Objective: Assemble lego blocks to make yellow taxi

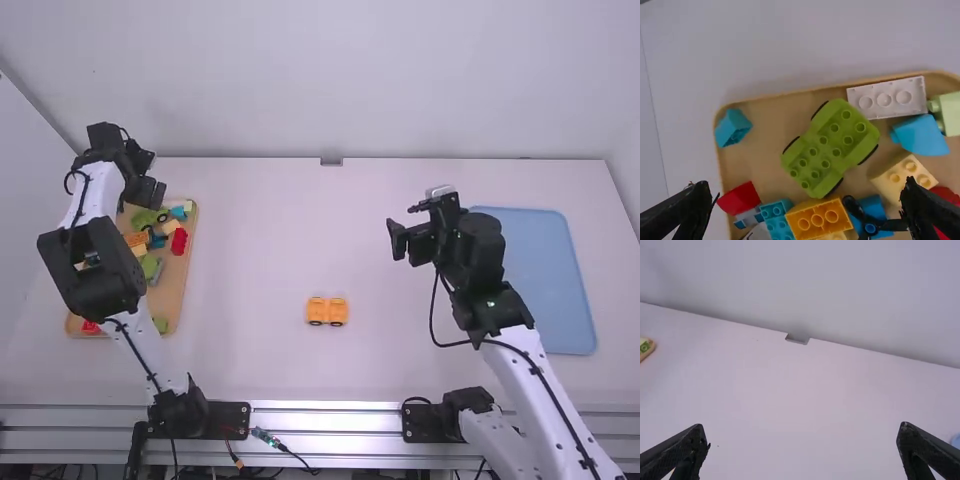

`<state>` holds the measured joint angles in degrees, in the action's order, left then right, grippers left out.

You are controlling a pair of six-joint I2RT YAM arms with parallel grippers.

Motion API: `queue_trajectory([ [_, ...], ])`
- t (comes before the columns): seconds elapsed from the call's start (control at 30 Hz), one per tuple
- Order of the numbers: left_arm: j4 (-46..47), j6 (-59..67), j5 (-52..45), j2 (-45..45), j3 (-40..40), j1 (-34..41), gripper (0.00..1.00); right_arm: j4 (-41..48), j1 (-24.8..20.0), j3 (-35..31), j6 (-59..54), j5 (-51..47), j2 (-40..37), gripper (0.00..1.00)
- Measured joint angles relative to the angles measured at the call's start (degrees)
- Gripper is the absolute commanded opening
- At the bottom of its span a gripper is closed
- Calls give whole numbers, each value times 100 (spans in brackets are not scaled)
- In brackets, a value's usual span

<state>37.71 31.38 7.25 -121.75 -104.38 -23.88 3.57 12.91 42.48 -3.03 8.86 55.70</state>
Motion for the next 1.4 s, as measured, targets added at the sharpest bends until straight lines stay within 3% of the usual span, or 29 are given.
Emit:
queue_trajectory([
  [0.3,553,-474,-22,0,0,31,99,-160,-133,0,-26,-4,0,99],
  [0.57,833,807,-533,0,2,122,99,-22,-398,0,-7,-2,0,99],
  [0.83,295,2057,-599,-2,33,87,94,107,-398,0,-2,2,0,99],
  [0.93,166,2428,-732,-2,181,85,83,116,-398,0,-7,0,0,99],
  [1.4,-581,3108,-1176,-76,968,-28,77,4,-210,0,-11,15,0,99],
])
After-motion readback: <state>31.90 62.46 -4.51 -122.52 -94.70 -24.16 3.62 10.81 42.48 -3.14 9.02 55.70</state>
